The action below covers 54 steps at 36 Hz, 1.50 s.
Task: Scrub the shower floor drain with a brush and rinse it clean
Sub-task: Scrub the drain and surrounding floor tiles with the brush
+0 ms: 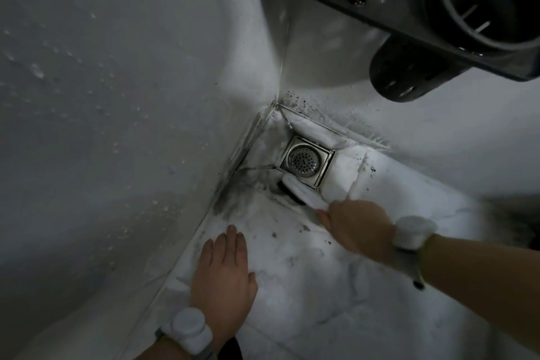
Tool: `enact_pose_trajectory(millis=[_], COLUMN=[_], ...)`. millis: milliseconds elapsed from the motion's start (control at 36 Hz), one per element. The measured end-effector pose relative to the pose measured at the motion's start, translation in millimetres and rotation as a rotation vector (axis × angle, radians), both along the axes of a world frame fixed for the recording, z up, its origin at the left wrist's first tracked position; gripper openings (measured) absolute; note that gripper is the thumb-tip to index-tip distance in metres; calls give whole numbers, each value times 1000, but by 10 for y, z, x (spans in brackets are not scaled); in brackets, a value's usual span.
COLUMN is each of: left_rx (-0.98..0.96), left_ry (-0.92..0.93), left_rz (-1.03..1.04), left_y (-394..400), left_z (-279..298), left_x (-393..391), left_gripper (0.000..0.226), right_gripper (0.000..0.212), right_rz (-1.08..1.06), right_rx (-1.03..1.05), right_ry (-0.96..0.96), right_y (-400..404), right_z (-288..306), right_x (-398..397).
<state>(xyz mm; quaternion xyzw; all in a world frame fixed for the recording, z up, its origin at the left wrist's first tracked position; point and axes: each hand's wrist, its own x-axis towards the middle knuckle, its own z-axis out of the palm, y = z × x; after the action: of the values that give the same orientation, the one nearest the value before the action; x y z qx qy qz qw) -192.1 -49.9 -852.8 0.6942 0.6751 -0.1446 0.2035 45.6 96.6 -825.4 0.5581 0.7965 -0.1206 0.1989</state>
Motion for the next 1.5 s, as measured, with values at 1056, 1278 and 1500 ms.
enact_pose_trajectory(millis=[1056, 1278, 1500], left_rx=[56, 54, 49], left_ry=[16, 7, 26], left_rz=[-42, -33, -41], left_y=[-25, -28, -27], left_z=[-44, -34, -38], left_x=[-50, -35, -42], left_gripper=[77, 75, 76], right_gripper=[76, 61, 60], right_rz=[118, 74, 60], right_rx=[249, 53, 181], right_ry=[-88, -92, -211], right_y=[299, 8, 398], right_z=[71, 210, 155], right_x=[620, 448, 600])
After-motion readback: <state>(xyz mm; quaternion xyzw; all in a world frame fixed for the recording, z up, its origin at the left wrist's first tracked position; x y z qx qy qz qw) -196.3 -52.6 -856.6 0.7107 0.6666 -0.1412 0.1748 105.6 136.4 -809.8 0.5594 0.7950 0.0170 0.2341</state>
